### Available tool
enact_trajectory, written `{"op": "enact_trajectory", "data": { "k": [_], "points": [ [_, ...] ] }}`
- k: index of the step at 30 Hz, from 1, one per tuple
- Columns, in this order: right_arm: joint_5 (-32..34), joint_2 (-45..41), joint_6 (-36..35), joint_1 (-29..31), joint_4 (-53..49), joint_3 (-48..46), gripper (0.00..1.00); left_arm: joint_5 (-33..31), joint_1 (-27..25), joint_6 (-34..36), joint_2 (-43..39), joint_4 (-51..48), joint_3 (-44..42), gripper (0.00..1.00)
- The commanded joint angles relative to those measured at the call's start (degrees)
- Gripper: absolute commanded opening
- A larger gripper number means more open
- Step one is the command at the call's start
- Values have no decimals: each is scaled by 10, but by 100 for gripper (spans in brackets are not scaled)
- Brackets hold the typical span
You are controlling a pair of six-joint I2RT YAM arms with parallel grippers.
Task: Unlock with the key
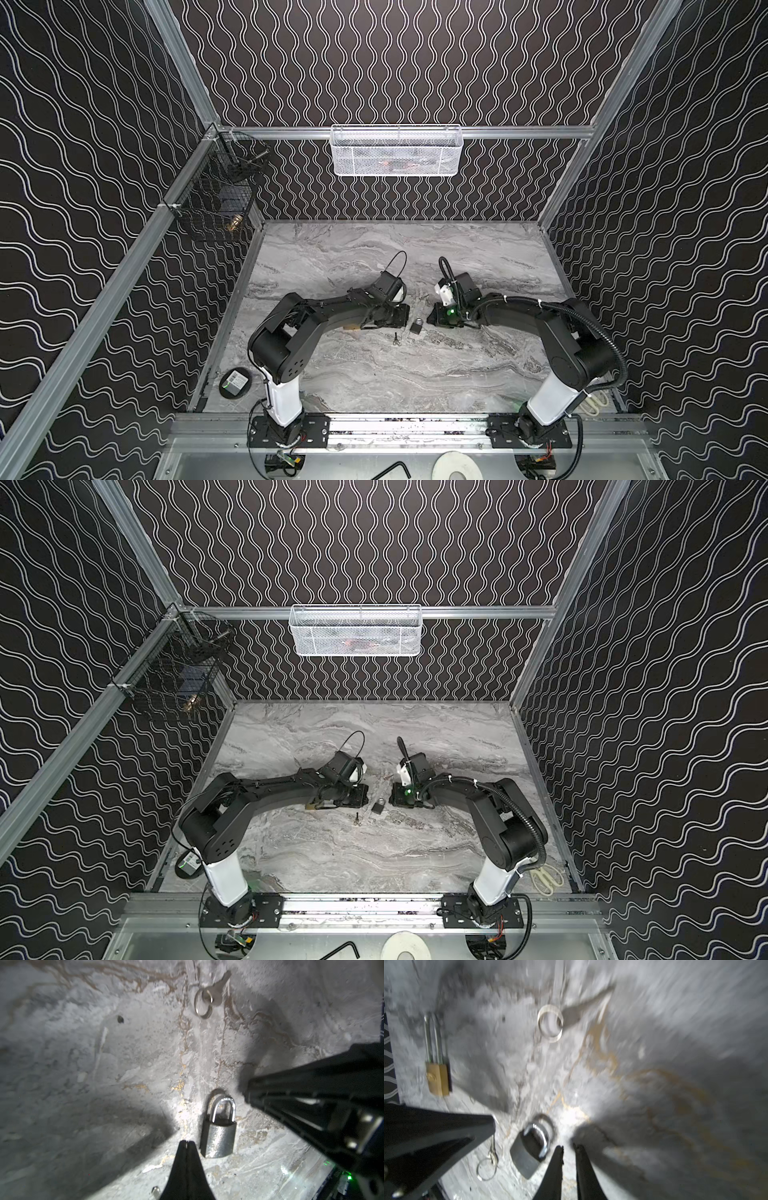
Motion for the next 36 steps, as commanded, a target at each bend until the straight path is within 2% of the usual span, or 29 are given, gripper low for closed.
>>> {"op": "enact_trajectory", "data": {
  "k": [1, 4, 6, 9, 10, 15, 19, 23, 28, 33, 36],
  "points": [
    [39, 8, -27, -3, -34, 42, 17, 4, 7, 18, -15, 7, 3, 4],
    [45, 42, -48, -3, -51, 104, 20, 2, 9, 35, -44, 9, -2, 11],
    [41, 56, -54, -2, -41, 122, 23, -9, 11, 54, -73, 10, -14, 20],
    [46, 71, -62, -2, -31, 137, 37, -31, 20, 82, -123, 6, -40, 29],
    [49, 81, -66, -2, -42, 148, 38, -34, 26, 91, -140, 8, -50, 31],
    [37, 122, -99, 9, -59, 195, 34, -44, 61, 136, -226, 17, -103, 34],
    [63, 139, -120, 18, -76, 220, 31, -30, 82, 148, -264, 22, -126, 34],
    [72, 158, -120, 19, -87, 235, 26, -20, 87, 143, -267, 29, -136, 34],
    [92, 177, -125, 24, -102, 250, 24, -4, 90, 126, -255, 47, -144, 34],
    [78, 174, -124, 24, -95, 239, 23, 0, 91, 124, -246, 49, -139, 34],
    [78, 172, -122, 25, -91, 229, 18, 4, 91, 124, -240, 51, -136, 34]
  ]
}}
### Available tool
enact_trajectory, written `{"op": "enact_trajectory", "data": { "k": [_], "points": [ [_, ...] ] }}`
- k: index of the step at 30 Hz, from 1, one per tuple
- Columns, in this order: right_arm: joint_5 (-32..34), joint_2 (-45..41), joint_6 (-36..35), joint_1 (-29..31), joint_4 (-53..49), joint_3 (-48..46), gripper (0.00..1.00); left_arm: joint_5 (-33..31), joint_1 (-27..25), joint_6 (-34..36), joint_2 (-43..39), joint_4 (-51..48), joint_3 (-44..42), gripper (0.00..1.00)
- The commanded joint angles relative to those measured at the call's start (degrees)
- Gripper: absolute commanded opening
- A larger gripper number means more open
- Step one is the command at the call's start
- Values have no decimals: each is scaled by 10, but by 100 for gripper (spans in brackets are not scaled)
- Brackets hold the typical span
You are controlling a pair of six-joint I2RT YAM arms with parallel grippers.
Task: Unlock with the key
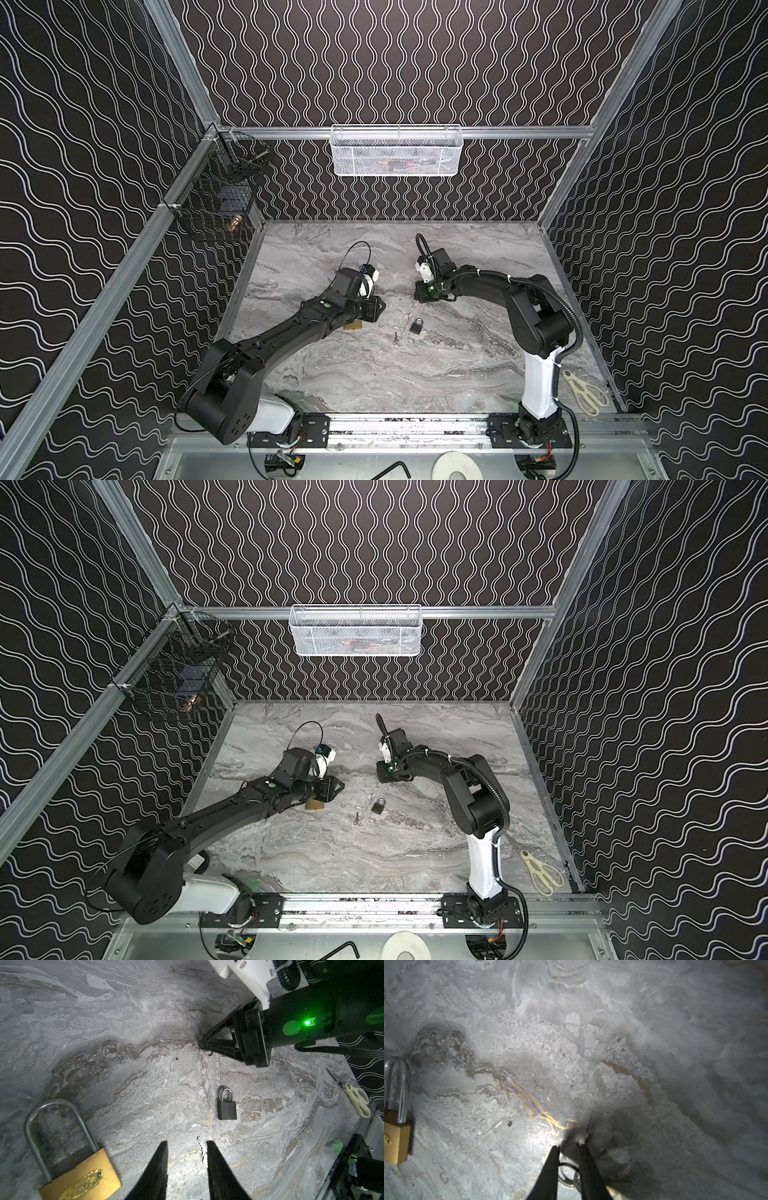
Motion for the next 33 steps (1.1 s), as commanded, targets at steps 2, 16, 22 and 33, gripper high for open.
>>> {"op": "enact_trajectory", "data": {
  "k": [2, 16, 22, 33],
  "points": [
    [0, -2, -2, 2, -14, -11, 12, 17, 2, -10, 8, 19, 6, 34],
    [-12, -90, -17, 3, 26, -91, 23, 37, 3, -18, 30, 27, 20, 34],
    [33, -142, 102, 0, 27, -135, 28, 52, 3, -28, 42, 44, 17, 34],
    [-11, -168, 370, 10, 178, -223, 53, 63, 2, -15, 53, 58, 23, 34]
  ]
}}
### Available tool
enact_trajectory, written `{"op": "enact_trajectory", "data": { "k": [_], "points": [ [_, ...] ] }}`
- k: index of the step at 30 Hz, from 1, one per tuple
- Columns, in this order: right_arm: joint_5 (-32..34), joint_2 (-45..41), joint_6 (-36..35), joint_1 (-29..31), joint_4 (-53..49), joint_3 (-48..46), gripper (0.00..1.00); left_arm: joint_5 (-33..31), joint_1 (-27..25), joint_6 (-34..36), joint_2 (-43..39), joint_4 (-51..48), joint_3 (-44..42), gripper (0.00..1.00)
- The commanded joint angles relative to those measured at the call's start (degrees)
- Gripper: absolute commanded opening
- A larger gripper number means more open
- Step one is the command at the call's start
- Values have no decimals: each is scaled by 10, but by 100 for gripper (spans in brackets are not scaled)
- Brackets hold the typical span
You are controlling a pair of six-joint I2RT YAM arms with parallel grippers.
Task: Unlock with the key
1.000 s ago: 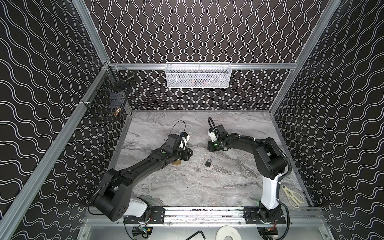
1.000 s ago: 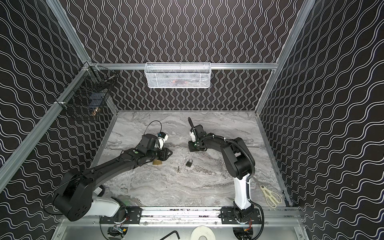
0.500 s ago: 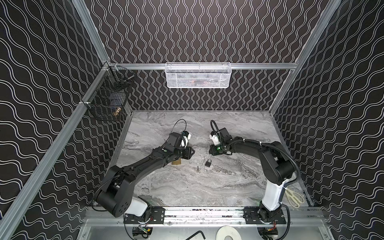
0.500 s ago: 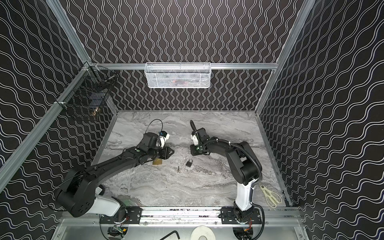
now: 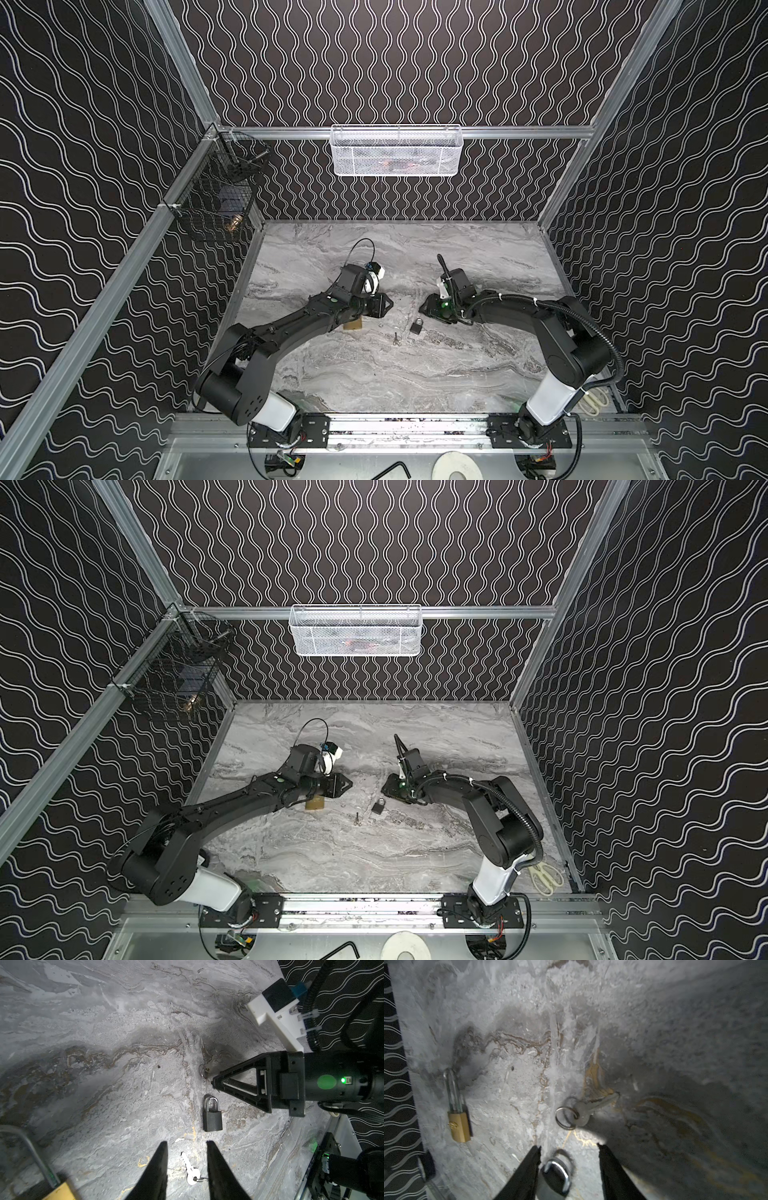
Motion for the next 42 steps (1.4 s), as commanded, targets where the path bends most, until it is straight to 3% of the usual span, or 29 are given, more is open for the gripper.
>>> {"op": "enact_trajectory", "data": {
  "k": [1, 5, 12, 21, 28, 31, 38, 42],
  "points": [
    [28, -2, 83, 3, 39, 6, 54, 9, 1, 13, -3, 17, -2, 34],
    [41, 38, 87, 5, 0, 49, 60, 22, 1, 1, -4, 42, -18, 35],
    [73, 62, 89, 25, -103, 104, 56, 29, 6, 3, -20, 48, -26, 34],
    [139, 114, 21, 44, -242, 163, 53, 47, 18, 1, -22, 62, -29, 35],
    [152, 96, 4, 48, -243, 125, 40, 61, 22, -8, -15, 72, -29, 35],
    [145, 94, 2, 48, -231, 104, 30, 63, 23, -12, -13, 73, -27, 35],
    [154, 65, -11, 48, -229, 77, 26, 66, 23, -26, -8, 79, -20, 35],
    [162, 58, -24, 48, -220, 62, 7, 82, 23, -39, 7, 91, -11, 35]
  ]
}}
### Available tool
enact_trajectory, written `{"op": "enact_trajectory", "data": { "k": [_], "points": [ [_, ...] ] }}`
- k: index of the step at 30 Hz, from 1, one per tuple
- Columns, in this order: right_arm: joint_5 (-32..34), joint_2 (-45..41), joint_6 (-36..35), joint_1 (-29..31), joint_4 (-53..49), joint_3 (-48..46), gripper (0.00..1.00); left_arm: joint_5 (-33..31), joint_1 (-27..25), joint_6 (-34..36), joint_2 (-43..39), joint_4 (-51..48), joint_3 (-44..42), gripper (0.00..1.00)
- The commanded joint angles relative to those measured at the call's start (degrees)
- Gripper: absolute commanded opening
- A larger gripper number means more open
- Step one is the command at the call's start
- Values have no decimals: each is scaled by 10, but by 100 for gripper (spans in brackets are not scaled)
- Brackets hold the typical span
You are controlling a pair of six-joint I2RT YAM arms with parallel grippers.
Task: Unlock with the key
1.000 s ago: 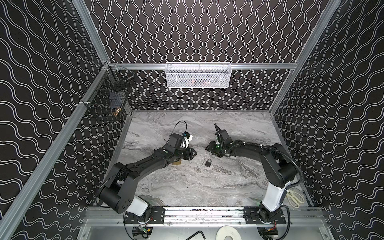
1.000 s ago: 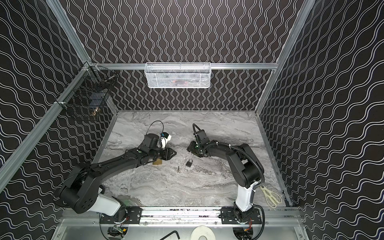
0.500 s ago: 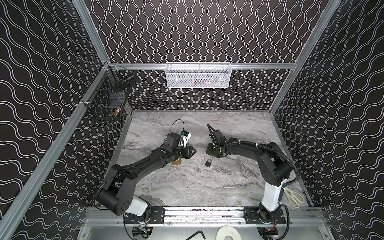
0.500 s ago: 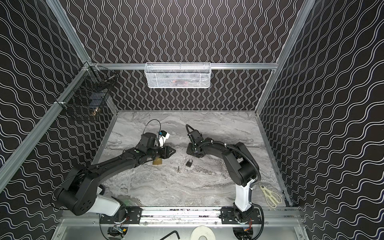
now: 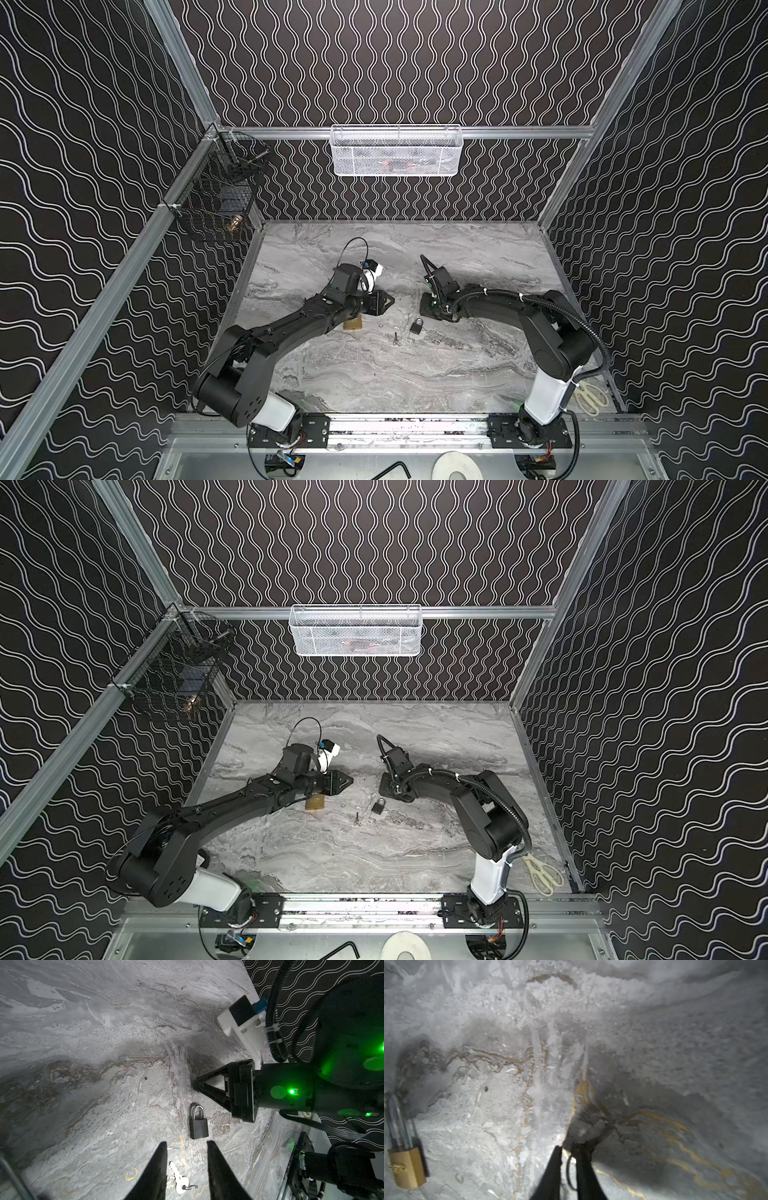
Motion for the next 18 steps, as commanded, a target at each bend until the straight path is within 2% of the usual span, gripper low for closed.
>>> {"op": "enact_trajectory", "data": {
  "k": [1, 4, 8, 12, 14, 18],
  "points": [
    [16, 4, -18, 1, -102, -17, 1, 29, 1, -18, 16, 25, 16, 35],
    [14, -18, -58, 1, -76, -42, 0, 68, 0, 12, 32, 20, 40, 34],
    [24, -68, -141, 0, -58, -55, 0, 67, 1, 49, 42, -21, 64, 34],
    [17, -130, -218, -3, -51, -50, 0, 123, -1, 1, 43, 90, 23, 38],
    [-10, -149, -240, -14, -55, -39, 0, 112, -2, 2, 24, 127, -4, 39],
    [-107, -187, -282, -30, -65, -10, 0, 72, -5, 50, -19, 200, -63, 41]
  ]
}}
